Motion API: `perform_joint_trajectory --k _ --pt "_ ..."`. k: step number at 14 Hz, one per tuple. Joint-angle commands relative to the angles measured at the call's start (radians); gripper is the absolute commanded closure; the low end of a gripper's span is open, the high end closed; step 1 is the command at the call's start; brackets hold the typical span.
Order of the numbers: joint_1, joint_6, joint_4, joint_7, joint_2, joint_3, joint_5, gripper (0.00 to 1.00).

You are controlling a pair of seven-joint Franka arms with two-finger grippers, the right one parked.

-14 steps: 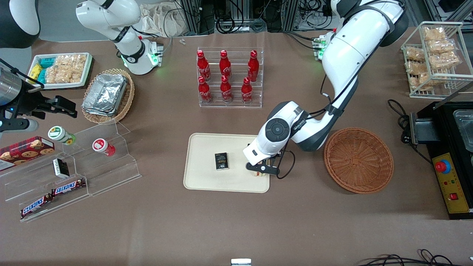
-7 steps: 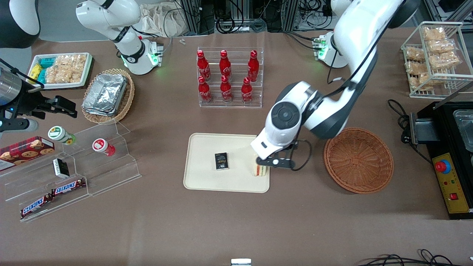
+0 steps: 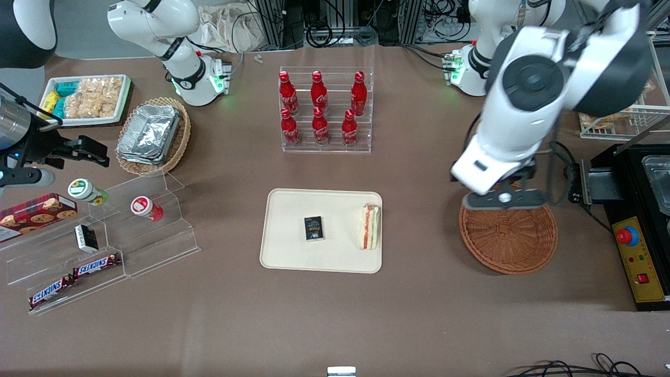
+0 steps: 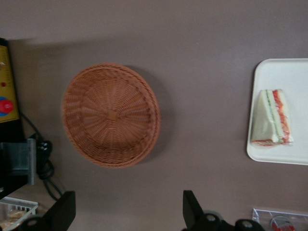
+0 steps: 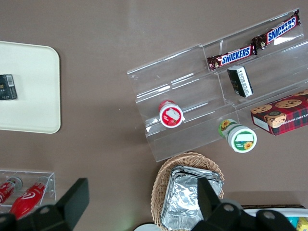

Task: Place sandwich from basket to tray

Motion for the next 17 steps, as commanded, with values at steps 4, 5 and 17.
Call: perform_joint_trajectory --k 4,5,17 --pt "-0.015 -0.076 -0.034 0.232 -0.116 0.198 -0.088 0.00" --pt "-0.015 -0.078 -0.036 0.251 -0.128 0.220 -0.100 0.00" --pt "-0.009 -0.132 -0.041 0.301 -0.156 0.350 -0.146 0.00"
